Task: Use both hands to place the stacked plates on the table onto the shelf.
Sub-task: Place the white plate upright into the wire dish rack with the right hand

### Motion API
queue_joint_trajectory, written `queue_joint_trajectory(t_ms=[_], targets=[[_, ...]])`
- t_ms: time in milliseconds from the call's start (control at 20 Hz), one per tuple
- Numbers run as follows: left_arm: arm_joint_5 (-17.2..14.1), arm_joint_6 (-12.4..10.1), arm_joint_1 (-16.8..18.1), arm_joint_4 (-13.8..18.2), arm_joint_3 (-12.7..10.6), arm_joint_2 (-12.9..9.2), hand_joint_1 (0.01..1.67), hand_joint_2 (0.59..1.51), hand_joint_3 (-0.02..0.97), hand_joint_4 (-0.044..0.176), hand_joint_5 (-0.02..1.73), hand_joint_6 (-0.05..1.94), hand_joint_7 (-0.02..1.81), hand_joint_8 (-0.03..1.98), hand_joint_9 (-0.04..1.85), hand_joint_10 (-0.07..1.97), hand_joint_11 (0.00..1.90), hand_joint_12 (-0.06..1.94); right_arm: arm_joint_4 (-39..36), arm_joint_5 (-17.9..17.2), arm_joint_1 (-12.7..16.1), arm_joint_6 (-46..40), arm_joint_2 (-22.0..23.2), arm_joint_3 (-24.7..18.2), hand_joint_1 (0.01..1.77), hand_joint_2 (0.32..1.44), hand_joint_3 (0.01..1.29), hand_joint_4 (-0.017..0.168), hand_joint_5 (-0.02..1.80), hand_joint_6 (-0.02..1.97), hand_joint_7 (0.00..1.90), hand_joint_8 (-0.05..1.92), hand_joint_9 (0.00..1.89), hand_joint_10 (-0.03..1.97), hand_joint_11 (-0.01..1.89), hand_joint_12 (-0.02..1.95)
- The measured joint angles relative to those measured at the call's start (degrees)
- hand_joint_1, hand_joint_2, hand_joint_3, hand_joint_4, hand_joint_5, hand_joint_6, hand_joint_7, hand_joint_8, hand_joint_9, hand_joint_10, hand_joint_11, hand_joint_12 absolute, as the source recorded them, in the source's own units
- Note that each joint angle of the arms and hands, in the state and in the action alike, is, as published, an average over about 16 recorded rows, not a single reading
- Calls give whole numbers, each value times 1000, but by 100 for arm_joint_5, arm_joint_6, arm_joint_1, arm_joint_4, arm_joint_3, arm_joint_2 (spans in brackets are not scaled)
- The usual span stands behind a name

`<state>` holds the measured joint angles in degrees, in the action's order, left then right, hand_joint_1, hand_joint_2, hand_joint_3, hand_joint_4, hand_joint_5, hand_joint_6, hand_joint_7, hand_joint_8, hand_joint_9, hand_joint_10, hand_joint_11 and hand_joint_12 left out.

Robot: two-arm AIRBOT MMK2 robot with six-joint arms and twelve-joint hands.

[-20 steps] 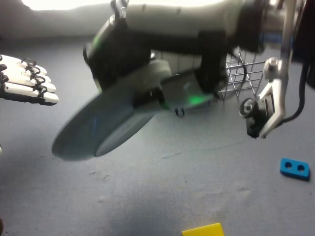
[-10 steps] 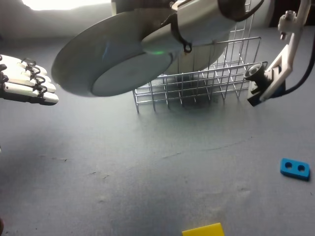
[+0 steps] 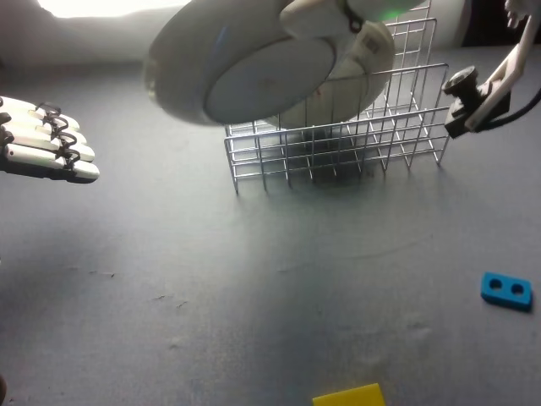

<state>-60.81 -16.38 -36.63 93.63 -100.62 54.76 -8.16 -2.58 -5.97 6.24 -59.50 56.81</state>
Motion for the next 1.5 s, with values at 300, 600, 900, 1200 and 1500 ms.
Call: queue_joint_trajectory(t_ms=[300,600,900,1200,1500], targets=[[2,1,-4,0,0,0,13,1000,12,4,22,6,18,-5,22,11,17,7,227,22,-186,-68,-117,448,1355,1085,12,-8,754,1113,881,1079,897,1236,810,1360],[2,2,-4,1,0,0,13,1006,11,4,21,7,17,-5,21,11,16,7,485,53,-435,-79,-384,976,1356,1085,12,-9,760,1108,873,1078,897,1235,807,1371],[2,2,-4,1,0,0,13,1011,11,4,21,6,17,-5,21,11,16,7,629,13,-689,-20,-652,1413,1357,1085,12,-10,761,1103,865,1076,902,1236,811,1367],[2,2,-7,1,0,0,13,1008,12,4,21,6,17,-4,21,11,17,8,680,-70,-982,174,-801,1640,1358,1085,12,-11,761,1100,874,1070,913,1219,822,1336],[1,3,-9,1,0,0,13,1006,11,4,21,7,17,-4,21,11,17,8,694,-171,-1201,384,-826,1681,1348,1092,13,-11,752,1122,859,1091,890,1173,801,1326]])
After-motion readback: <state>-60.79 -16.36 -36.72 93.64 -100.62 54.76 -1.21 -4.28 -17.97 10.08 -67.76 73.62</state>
